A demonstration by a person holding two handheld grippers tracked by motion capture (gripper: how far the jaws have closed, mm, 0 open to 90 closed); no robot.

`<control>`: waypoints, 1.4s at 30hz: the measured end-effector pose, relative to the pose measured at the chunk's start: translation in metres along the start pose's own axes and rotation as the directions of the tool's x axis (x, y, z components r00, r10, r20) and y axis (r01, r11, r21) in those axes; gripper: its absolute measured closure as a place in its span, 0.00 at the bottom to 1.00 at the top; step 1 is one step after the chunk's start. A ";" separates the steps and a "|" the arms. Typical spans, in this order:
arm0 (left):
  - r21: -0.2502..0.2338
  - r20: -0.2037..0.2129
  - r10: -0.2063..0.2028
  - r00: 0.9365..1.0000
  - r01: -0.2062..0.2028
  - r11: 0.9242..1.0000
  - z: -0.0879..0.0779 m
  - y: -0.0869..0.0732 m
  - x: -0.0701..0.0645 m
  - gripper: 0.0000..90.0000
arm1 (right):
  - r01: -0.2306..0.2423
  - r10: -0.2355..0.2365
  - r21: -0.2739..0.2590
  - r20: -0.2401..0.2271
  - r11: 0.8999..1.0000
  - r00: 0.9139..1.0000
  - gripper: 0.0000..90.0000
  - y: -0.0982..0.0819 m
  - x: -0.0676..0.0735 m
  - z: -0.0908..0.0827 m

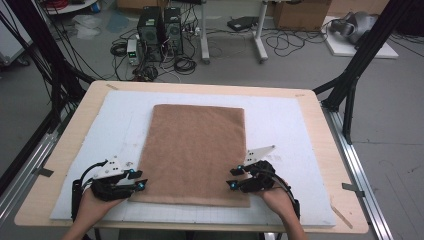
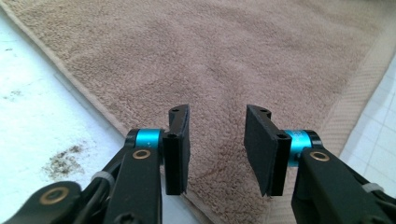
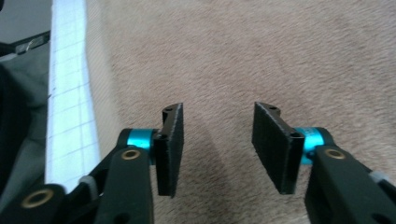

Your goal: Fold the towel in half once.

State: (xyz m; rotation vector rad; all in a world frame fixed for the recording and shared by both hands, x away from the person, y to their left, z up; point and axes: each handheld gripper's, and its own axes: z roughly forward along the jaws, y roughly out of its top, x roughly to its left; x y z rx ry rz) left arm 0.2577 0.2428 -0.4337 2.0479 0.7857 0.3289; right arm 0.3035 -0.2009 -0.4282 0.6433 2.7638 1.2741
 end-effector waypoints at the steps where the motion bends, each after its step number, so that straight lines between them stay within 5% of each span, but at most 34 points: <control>1: -0.007 -0.002 -0.009 1.000 0.009 1.000 0.000 0.001 0.001 0.65 | -0.010 0.010 -0.012 0.009 1.000 1.000 0.53 0.000 -0.002 -0.001; 12: -0.017 -0.032 -0.041 0.999 0.040 0.999 0.008 0.018 0.012 0.44 | -0.074 0.080 -0.093 0.061 0.993 0.995 0.31 0.013 -0.018 -0.010; 17: -0.030 -0.049 -0.039 0.998 0.037 0.999 0.010 0.028 0.013 0.36 | -0.062 0.073 -0.091 0.121 0.994 0.990 0.24 0.024 -0.022 -0.014; 26: -0.043 -0.052 -0.033 0.998 0.031 0.999 0.008 0.036 0.014 0.36 | -0.042 0.054 -0.104 0.121 0.994 0.991 0.23 0.042 -0.026 -0.021; 42: -0.045 -0.045 -0.029 0.999 0.027 0.999 0.007 0.036 0.013 0.36 | -0.031 0.043 -0.095 0.121 0.995 0.992 0.23 0.043 -0.025 -0.019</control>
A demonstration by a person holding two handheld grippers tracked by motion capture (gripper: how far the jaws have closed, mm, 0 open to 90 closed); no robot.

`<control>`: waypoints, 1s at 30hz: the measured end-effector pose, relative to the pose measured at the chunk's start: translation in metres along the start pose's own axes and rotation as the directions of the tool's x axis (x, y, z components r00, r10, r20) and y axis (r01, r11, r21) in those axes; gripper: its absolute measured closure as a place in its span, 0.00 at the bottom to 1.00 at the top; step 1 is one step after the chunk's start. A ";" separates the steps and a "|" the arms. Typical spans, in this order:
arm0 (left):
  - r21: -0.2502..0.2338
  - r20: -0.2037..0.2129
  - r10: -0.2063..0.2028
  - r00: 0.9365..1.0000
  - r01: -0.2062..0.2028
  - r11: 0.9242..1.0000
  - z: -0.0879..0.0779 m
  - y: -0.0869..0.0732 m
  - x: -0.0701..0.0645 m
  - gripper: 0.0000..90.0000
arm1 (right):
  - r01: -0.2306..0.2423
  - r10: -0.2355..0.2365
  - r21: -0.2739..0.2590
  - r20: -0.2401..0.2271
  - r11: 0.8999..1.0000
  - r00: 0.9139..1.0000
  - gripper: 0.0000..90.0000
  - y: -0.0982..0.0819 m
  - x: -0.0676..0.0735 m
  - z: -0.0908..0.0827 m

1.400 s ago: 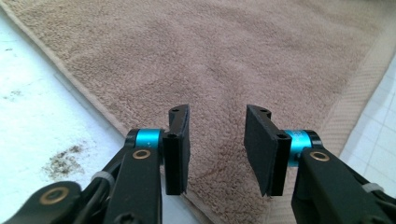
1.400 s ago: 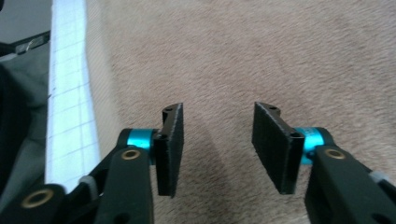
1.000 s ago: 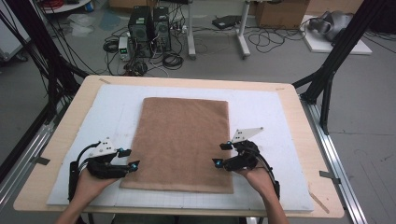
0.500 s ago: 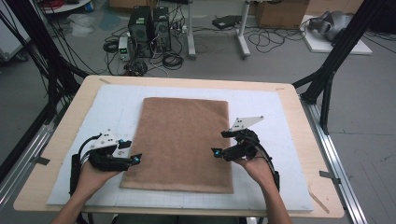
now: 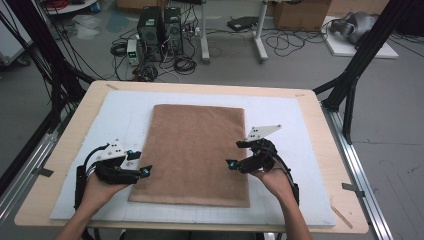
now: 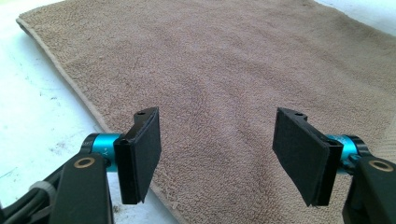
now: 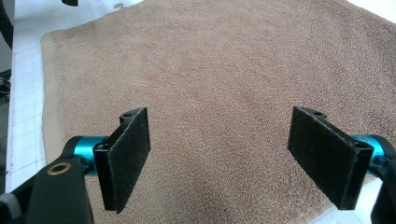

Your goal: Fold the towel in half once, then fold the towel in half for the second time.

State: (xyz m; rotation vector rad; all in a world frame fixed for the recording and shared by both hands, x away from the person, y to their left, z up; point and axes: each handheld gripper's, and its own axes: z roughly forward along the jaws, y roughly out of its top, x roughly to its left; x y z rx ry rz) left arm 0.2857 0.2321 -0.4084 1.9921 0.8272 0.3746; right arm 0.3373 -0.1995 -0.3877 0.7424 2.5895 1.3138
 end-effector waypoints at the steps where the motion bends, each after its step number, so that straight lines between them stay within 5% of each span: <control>1: 0.000 0.001 0.001 1.000 -0.001 1.000 0.000 0.000 0.000 0.36 | -0.003 0.003 0.002 0.001 1.000 1.000 0.23 0.000 0.000 0.000; 30: -0.007 -0.009 0.019 1.000 -0.019 1.000 -0.002 0.011 0.008 0.37 | -0.005 0.005 0.018 0.002 1.000 1.000 0.23 0.001 -0.004 0.002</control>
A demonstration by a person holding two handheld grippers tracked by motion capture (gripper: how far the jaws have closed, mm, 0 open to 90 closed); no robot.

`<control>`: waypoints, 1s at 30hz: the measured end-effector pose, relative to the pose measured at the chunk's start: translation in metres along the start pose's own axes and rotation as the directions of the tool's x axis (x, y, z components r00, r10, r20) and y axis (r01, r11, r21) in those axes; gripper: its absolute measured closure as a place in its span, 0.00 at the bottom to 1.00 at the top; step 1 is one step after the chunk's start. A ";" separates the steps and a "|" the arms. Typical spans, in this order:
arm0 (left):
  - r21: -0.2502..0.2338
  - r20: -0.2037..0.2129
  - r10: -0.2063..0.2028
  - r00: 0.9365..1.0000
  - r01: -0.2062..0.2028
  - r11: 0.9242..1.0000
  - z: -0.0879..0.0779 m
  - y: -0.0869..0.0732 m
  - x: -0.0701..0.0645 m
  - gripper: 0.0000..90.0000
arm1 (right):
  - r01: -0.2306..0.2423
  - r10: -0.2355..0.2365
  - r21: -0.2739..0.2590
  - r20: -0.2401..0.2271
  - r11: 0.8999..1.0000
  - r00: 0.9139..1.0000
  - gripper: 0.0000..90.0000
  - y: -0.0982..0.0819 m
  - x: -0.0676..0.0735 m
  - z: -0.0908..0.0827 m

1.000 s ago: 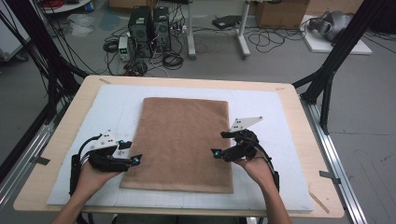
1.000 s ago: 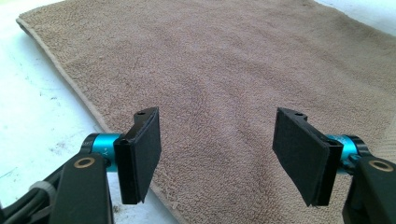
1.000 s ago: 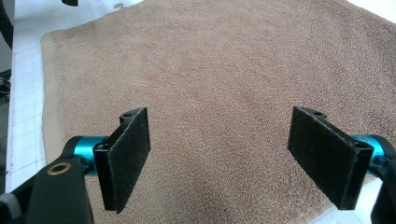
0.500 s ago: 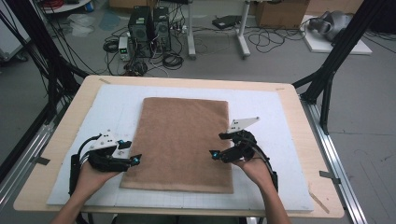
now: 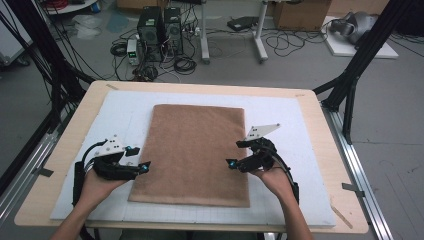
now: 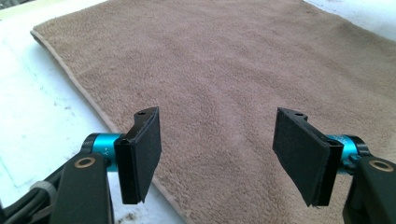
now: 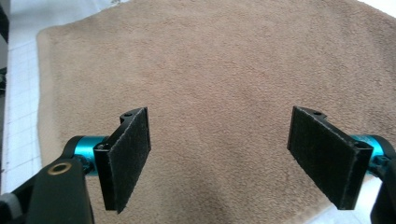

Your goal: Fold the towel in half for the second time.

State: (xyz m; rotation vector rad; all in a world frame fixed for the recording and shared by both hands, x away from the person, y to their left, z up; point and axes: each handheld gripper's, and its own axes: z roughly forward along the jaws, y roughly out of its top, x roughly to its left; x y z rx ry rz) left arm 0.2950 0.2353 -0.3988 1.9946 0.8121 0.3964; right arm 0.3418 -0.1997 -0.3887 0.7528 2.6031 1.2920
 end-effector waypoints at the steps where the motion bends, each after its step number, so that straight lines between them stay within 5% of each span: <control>1: 0.001 -0.001 0.000 1.000 0.000 1.000 0.000 0.001 0.001 0.37 | 0.001 -0.001 0.002 0.001 1.000 1.000 0.23 0.000 -0.002 0.000; 7: -0.001 -0.021 -0.009 1.000 0.009 1.000 0.006 0.012 0.015 0.37 | -0.006 0.006 0.008 0.035 1.000 0.999 0.23 0.009 -0.016 -0.005; 16: -0.017 -0.063 -0.036 0.997 0.035 0.999 0.015 0.050 0.041 0.39 | 0.005 -0.002 -0.022 0.103 1.000 0.995 0.26 0.041 -0.041 -0.016; 23: -0.009 -0.092 -0.069 0.993 0.068 0.998 0.028 0.065 0.062 0.41 | -0.035 0.036 -0.009 0.135 0.999 0.990 0.26 0.055 -0.068 -0.013; 27: -0.033 -0.157 -0.054 0.986 0.049 0.998 0.040 0.070 0.067 0.40 | -0.068 0.066 0.002 0.166 0.998 0.984 0.26 0.054 -0.081 -0.008; 30: -0.032 -0.146 -0.066 0.987 0.062 0.998 0.052 0.068 0.076 0.42 | -0.087 0.086 -0.002 0.186 0.996 0.979 0.27 0.050 -0.091 -0.002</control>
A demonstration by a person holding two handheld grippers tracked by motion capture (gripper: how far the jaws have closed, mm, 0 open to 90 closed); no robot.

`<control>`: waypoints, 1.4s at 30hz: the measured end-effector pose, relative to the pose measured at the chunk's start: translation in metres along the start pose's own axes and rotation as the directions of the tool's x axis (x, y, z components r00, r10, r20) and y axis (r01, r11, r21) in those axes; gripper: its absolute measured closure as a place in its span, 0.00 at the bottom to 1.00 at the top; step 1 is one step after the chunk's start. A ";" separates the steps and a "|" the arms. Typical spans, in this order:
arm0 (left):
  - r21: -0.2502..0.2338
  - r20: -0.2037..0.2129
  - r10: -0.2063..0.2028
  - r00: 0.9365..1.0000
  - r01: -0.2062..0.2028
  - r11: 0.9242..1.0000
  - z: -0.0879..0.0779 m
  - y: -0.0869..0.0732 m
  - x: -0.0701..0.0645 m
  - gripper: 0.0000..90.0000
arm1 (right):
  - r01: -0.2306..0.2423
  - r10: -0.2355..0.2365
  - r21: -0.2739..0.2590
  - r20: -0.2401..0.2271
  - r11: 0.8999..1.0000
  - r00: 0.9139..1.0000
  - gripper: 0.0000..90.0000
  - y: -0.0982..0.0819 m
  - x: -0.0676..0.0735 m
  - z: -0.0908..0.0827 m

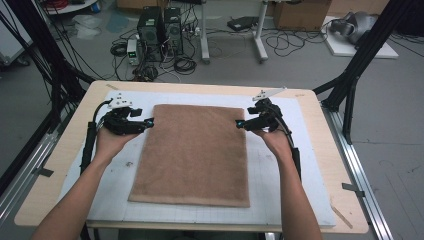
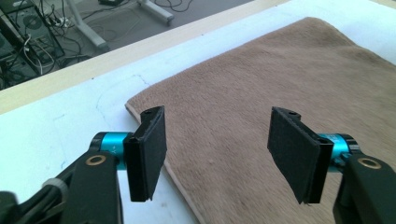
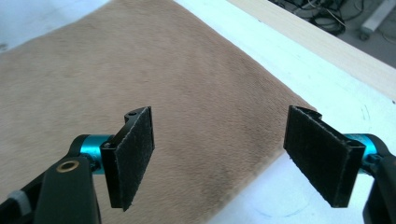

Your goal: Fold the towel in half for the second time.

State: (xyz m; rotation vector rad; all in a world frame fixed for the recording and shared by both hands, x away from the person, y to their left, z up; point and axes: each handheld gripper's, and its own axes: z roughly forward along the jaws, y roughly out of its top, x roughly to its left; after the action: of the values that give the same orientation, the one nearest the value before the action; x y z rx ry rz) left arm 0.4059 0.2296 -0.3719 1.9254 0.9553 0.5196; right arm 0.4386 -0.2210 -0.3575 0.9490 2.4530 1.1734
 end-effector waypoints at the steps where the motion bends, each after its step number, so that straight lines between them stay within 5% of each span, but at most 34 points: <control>1: 0.008 0.006 -0.010 1.000 0.010 1.000 0.005 -0.002 0.003 0.42 | -0.004 0.004 0.002 0.008 1.000 1.000 0.27 -0.001 -0.003 0.003; 6: 0.036 0.024 -0.026 0.999 0.025 0.999 0.032 -0.015 0.016 0.45 | -0.009 0.009 0.025 0.025 1.000 1.000 0.34 -0.010 -0.013 0.025; 10: 0.062 0.000 -0.041 0.999 0.041 0.997 0.051 -0.026 0.025 0.47 | 0.008 -0.012 0.058 0.065 0.998 0.998 0.38 -0.018 -0.021 0.045; 18: 0.142 -0.037 -0.084 0.996 0.088 0.986 0.074 -0.043 0.033 0.52 | -0.050 0.041 0.093 0.088 0.994 0.995 0.40 -0.035 -0.036 0.070; 21: 0.132 -0.035 -0.104 0.994 0.108 0.985 0.075 -0.045 0.034 0.53 | -0.083 0.074 0.123 0.076 0.989 0.994 0.40 -0.040 -0.038 0.077; 24: 0.133 -0.014 -0.084 0.996 0.085 0.987 0.075 -0.045 0.033 0.60 | -0.110 0.101 0.122 0.075 0.986 0.992 0.43 -0.041 -0.038 0.079; 28: 0.128 0.007 -0.104 0.995 0.102 0.986 0.075 -0.045 0.033 0.71 | -0.110 0.105 0.134 0.049 0.985 0.993 0.61 -0.038 -0.035 0.079; 34: 0.126 0.024 -0.105 0.994 0.101 0.987 0.076 -0.044 0.031 0.87 | -0.151 0.162 0.129 -0.078 0.980 0.984 0.89 -0.040 -0.039 0.080; 42: 0.100 0.021 -0.110 0.994 0.107 0.989 0.066 -0.037 0.031 0.92 | -0.077 0.084 0.127 -0.054 0.989 0.995 0.90 -0.029 -0.034 0.068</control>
State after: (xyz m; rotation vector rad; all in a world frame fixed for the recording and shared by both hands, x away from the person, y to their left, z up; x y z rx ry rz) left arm 0.4540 0.2298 -0.4382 1.9499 1.0797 0.3896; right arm 0.4844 -0.2165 -0.4247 1.0718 2.5831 1.0987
